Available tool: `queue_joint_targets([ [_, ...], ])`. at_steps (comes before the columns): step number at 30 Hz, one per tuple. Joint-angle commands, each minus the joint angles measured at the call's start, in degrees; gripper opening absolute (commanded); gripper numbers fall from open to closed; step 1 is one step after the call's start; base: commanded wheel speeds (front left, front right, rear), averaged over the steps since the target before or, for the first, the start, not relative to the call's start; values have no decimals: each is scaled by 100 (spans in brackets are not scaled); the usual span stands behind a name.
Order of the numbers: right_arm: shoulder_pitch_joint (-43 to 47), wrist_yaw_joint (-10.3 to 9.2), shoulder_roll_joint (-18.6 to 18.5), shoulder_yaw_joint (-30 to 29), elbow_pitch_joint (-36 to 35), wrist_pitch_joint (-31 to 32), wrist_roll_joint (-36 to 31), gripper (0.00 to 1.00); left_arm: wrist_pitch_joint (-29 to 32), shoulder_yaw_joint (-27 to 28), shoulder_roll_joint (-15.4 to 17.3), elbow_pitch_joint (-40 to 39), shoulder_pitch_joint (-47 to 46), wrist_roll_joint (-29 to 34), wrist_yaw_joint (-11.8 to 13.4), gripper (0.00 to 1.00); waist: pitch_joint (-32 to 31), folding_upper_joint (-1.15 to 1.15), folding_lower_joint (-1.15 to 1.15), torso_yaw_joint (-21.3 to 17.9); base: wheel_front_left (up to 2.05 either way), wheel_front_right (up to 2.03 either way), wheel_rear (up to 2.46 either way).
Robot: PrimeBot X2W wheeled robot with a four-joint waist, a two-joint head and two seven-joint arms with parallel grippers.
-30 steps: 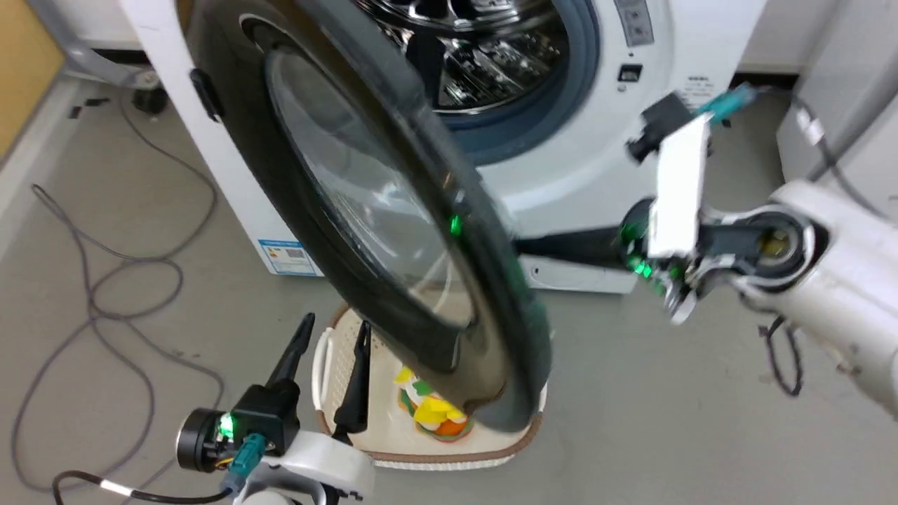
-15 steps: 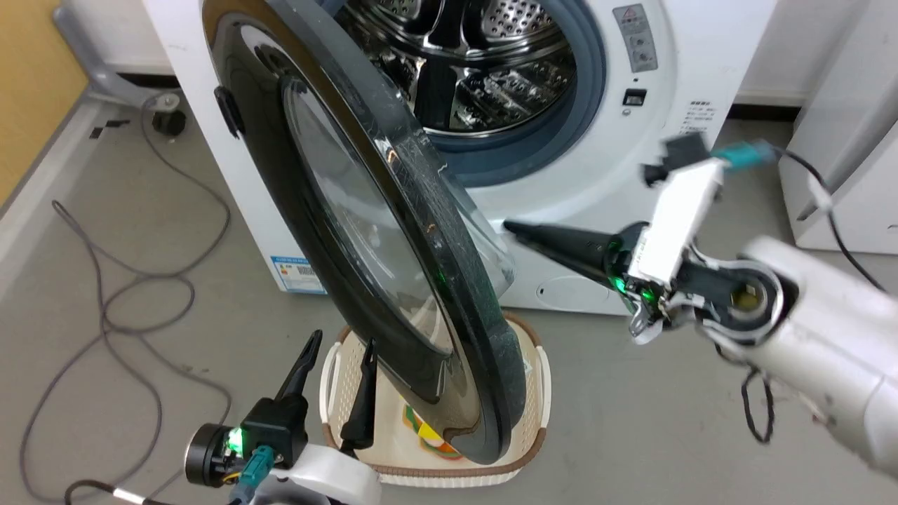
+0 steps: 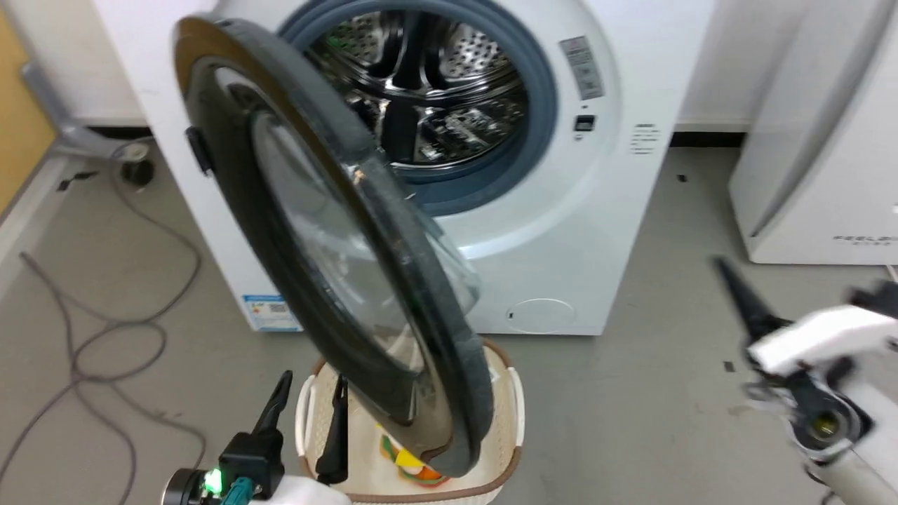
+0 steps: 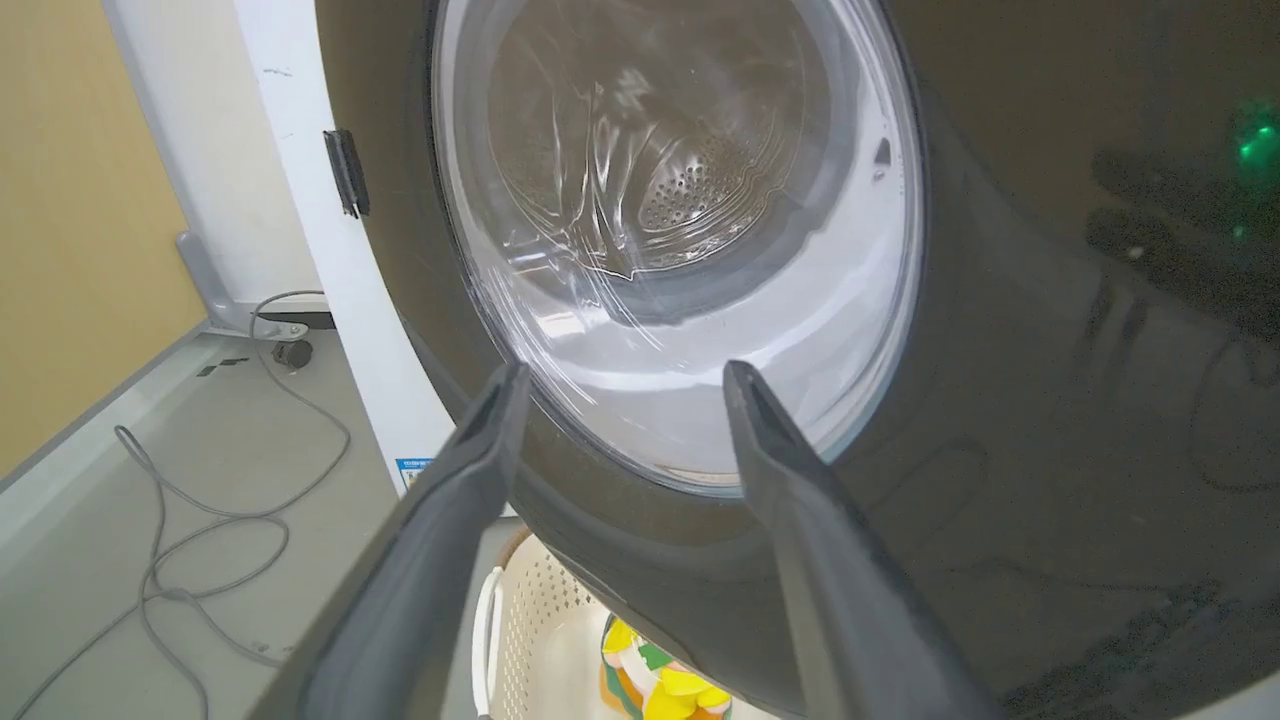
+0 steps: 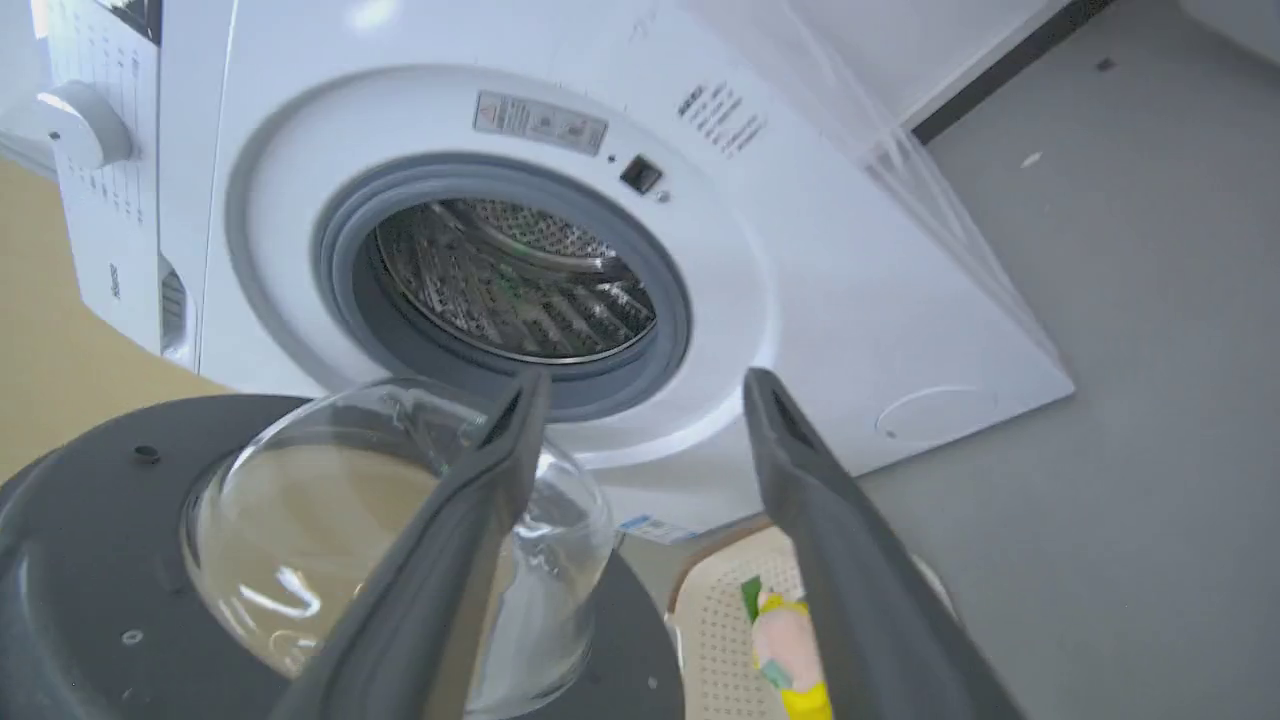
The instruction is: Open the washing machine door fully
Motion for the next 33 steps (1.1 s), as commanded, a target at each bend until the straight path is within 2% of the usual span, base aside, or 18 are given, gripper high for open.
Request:
queue_joint_targets([
  [1, 436, 6, 304, -920, 414, -21, -927, 100, -25, 49, 35, 0, 103, -18, 26, 100, -63, 0, 1, -95, 0, 0, 0],
  [3, 786, 6, 535, -1797, 536, -22, -2049, 100, -25, 72, 35, -1, 136, -20, 37, 100, -79, 0, 1, -144, 0, 0, 0],
  [4, 1381, 6, 927, -3218, 277, -22, -3861, 100, -25, 108, 34, 6, 159, -39, 39, 100, -93, 0, 1, -208, 0, 0, 0],
  [7, 2045, 6, 1475, -4477, -491, -23, -5704, 100, -25, 136, 32, 11, 175, -51, 42, 100, -104, 0, 1, -253, 0, 0, 0],
  [11, 2893, 6, 2345, -5444, -1929, -23, -8013, 100, -25, 162, 28, 24, 156, -60, 47, 100, -98, 0, 1, -258, 0, 0, 0],
  [14, 3416, 6, 2723, -5559, -2776, 2, -9139, 100, -25, 200, 25, 25, 133, -70, 61, 100, -89, 0, 1, -253, 0, 0, 0],
  [17, 3844, 6, 2849, -5433, -3330, 155, -9823, 100, -25, 235, 24, 25, 121, -72, 69, 100, -76, 0, 1, -243, 0, 0, 0],
  [21, 4194, 6, 2880, -5309, -3595, 334, -10168, 100, -25, 263, 30, 21, 109, -62, 71, 100, -57, 0, 1, -229, 0, 0, 0],
  [26, 4546, 6, 2885, -5181, -3418, 408, -10115, 100, -25, 304, 43, 15, 102, -28, 92, 100, -29, 0, 1, -227, 0, 0, 0],
  [32, 4495, 6, 2886, -5121, -3042, 310, -9851, 100, -25, 346, 55, -5, 104, 10, 124, 98, -7, 0, 1, -246, 0, 0, 0],
  [33, 4471, 6, 2886, -5117, -2998, 293, -9854, 100, -25, 351, 55, -3, 104, 8, 122, 7, -7, 0, 1, -247, 0, 0, 0],
])
